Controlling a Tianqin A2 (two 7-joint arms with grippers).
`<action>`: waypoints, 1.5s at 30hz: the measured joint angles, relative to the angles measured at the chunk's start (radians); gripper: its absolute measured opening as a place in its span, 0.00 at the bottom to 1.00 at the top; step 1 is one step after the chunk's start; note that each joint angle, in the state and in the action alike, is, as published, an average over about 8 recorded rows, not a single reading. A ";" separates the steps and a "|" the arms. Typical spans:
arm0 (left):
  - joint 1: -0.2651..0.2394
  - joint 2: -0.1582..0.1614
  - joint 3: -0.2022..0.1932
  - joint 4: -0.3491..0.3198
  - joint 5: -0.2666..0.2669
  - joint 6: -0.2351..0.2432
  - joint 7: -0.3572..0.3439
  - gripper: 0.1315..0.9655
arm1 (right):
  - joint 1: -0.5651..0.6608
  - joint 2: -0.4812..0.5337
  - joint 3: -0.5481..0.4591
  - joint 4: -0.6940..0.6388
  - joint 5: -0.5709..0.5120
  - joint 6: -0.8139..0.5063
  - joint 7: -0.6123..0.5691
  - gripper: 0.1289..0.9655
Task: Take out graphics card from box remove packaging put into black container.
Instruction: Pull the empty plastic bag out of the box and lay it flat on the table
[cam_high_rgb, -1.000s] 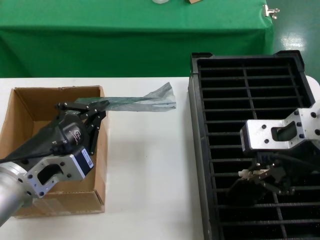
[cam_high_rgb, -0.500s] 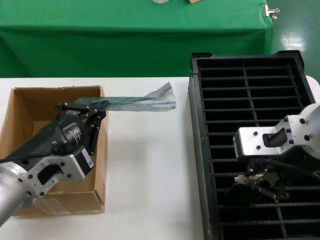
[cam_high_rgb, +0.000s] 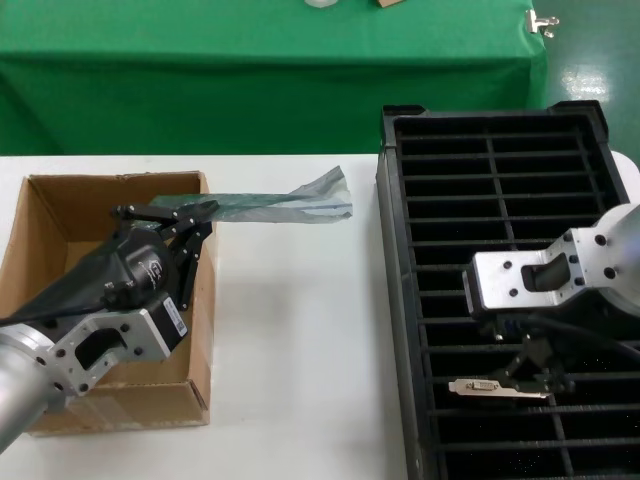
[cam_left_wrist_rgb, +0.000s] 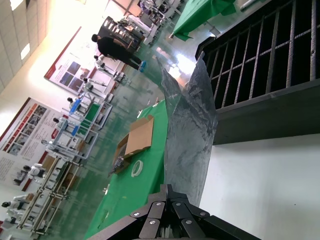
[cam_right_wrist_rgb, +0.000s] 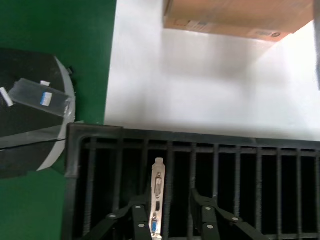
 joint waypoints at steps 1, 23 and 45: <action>0.000 0.000 0.000 0.000 0.000 0.000 0.000 0.01 | -0.010 -0.002 0.014 0.002 -0.007 0.004 -0.003 0.16; 0.000 0.000 0.000 0.000 0.000 0.000 0.000 0.01 | -0.847 -0.148 0.672 0.064 -0.566 0.815 0.074 0.66; -0.033 0.341 -0.052 -0.056 0.322 0.319 -0.451 0.01 | -0.985 -0.345 0.930 0.053 -0.528 0.785 -0.195 0.97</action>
